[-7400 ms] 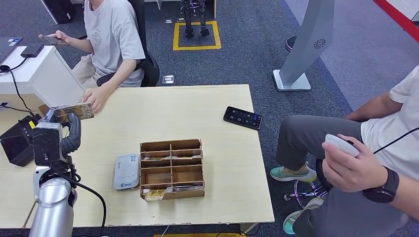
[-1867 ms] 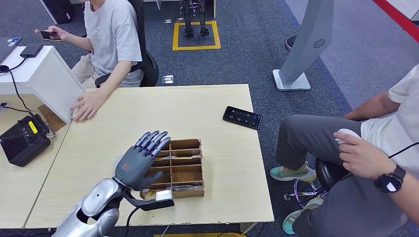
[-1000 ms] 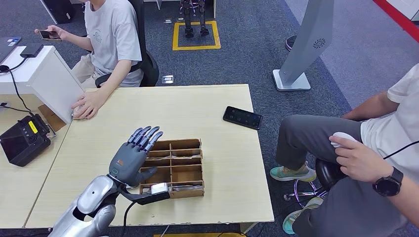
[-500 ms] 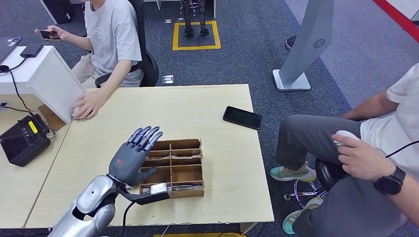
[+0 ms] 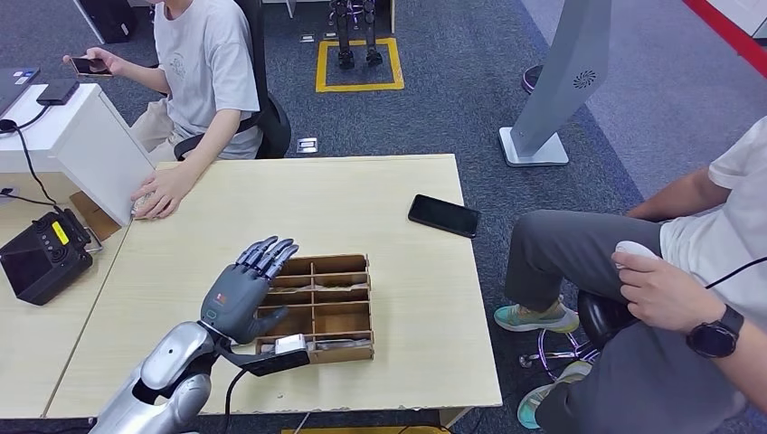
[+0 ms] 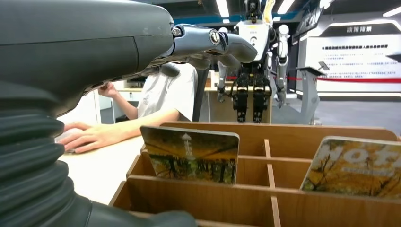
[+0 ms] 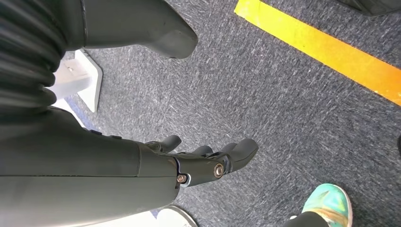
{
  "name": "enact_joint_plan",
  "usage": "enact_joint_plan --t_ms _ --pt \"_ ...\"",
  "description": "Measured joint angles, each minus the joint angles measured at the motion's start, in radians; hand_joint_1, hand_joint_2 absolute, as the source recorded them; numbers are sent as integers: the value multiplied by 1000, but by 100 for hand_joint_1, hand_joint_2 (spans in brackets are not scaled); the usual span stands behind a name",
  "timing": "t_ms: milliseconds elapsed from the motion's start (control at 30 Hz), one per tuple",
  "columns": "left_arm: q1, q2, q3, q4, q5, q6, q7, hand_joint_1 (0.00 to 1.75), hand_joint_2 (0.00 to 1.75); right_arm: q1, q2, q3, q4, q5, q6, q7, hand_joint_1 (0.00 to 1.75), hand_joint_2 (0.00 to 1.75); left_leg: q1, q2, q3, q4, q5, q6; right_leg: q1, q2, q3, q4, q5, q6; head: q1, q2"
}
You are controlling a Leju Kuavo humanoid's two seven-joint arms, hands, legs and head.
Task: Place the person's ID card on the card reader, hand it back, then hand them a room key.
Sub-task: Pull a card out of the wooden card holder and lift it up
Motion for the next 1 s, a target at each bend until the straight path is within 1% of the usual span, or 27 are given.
enact_joint_plan --t_ms 167,1000 --pt "1 1 0 0 3 -13 -2 175 175 0 0 -2 0 0 1 -3 0 175 0 0 0 0 0 0 0 0 0 0 0 0 0 0" --pt "1 3 0 0 8 -18 -1 175 175 0 0 -4 0 0 -2 -15 0 175 0 0 0 0 0 0 0 0 0 0 0 0 0 0"
